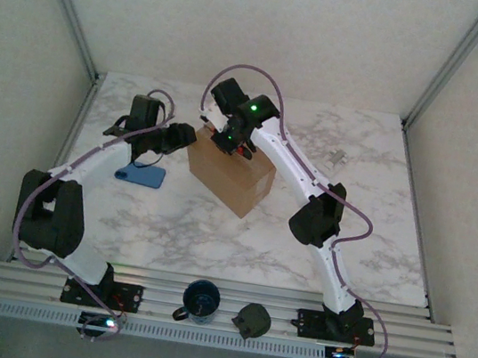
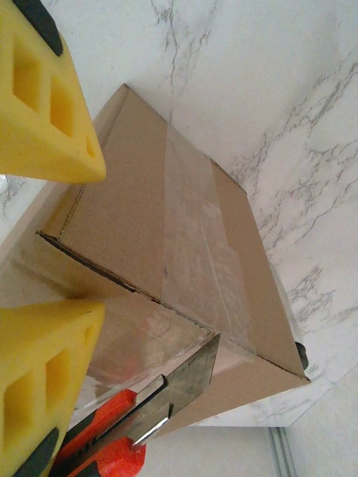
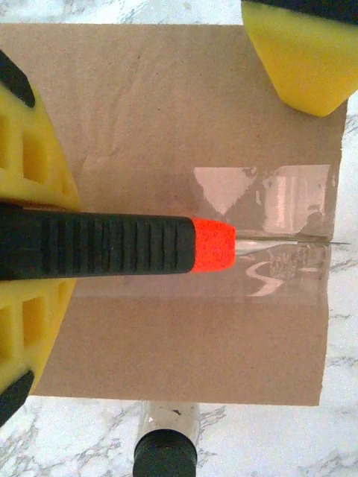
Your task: Unpack the express box
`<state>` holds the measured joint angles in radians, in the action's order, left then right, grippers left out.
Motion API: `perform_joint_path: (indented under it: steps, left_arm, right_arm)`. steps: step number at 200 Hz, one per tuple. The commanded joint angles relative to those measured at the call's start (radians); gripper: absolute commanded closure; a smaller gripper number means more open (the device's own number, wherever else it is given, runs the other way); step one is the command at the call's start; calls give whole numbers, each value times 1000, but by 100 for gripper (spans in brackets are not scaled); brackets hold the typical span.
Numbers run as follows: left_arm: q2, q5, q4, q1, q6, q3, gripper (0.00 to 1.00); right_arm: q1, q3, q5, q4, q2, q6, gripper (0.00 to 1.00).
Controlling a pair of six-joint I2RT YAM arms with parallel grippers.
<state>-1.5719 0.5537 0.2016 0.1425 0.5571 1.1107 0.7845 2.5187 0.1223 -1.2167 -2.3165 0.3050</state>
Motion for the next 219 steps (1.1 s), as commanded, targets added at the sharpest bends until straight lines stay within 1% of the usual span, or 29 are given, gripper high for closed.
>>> perform_joint_path:
  steps: [1,85,219]
  left_arm:
    - [-36,-49,85,4,-12,-3,57]
    - [-36,-52,85,5,-10,-7,57]
    - [-41,-71,81,5,-5,-31,57]
  right_arm:
    - [9,6,44,-131,0,20,100]
    - [9,5,80,-184,-7,14,100]
    - [6,-13,52,-295,-2,19,100]
